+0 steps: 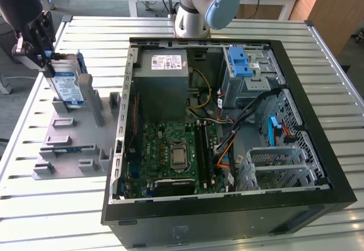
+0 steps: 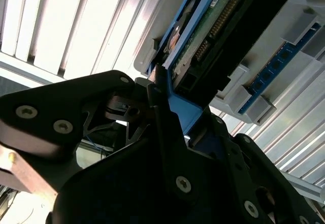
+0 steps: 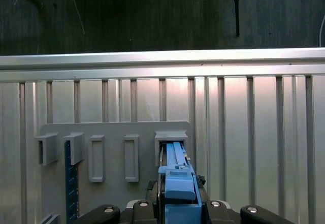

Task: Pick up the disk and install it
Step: 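Pick up the disk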

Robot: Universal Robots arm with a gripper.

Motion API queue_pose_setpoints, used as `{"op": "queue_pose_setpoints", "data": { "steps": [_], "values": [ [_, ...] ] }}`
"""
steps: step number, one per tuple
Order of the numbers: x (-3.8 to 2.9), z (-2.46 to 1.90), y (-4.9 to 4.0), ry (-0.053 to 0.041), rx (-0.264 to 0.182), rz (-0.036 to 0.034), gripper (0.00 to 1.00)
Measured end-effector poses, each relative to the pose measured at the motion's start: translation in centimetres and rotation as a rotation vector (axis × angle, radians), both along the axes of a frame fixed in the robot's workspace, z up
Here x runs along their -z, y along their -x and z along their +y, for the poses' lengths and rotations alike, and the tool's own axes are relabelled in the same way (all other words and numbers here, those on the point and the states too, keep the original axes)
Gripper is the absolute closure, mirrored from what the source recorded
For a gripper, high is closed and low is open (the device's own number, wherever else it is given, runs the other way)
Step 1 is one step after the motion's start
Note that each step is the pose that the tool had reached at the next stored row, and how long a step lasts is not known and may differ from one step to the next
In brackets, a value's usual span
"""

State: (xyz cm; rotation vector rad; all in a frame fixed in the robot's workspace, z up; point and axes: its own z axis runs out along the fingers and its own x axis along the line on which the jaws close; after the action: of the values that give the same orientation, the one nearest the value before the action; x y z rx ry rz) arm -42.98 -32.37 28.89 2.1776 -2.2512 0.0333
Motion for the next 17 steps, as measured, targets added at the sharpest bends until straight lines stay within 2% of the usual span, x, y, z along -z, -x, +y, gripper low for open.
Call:
{"op": "queue_pose_setpoints", "data": {
  "steps": [13,14,15,17],
  "values": [
    [0.31,-0.05,0.04,0.0005,0.0,0.0004,0.63],
    [0.31,-0.05,0.04,0.0005,0.0,0.0004,0.62],
    [0.31,-0.05,0.04,0.0005,0.0,0.0004,0.56],
    [0.34,-0.05,0.05,0.0004,0.0,0.0001,0.56]
  ]
}}
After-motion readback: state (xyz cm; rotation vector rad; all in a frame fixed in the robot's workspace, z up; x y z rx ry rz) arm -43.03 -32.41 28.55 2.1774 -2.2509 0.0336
